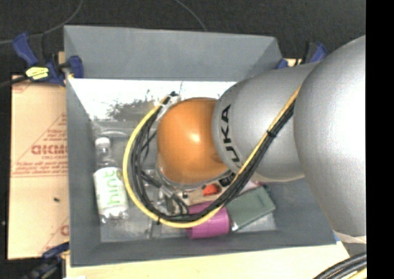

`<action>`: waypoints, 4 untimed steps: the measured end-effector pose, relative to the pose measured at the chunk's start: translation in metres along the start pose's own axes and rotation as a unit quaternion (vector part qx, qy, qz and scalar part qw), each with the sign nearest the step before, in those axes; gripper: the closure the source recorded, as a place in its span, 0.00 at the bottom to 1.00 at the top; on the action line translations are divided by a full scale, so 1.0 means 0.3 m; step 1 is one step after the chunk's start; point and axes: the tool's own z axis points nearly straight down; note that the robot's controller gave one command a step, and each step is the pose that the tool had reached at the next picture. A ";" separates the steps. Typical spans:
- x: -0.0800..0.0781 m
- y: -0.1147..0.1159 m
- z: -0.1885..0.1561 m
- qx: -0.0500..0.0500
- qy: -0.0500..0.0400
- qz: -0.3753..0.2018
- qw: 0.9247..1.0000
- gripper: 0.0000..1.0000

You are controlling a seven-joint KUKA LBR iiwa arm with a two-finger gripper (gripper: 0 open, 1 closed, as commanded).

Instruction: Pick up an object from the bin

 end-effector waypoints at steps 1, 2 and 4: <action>-0.007 -0.003 -0.015 -0.001 -0.004 0.002 1.000 0.00; -0.087 -0.117 0.106 0.000 0.001 -0.020 1.000 1.00; -0.065 -0.318 -0.148 0.000 0.002 -0.064 0.998 1.00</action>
Offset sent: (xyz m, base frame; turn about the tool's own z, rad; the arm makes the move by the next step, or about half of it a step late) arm 0.0255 -0.0342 -0.0322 -0.0421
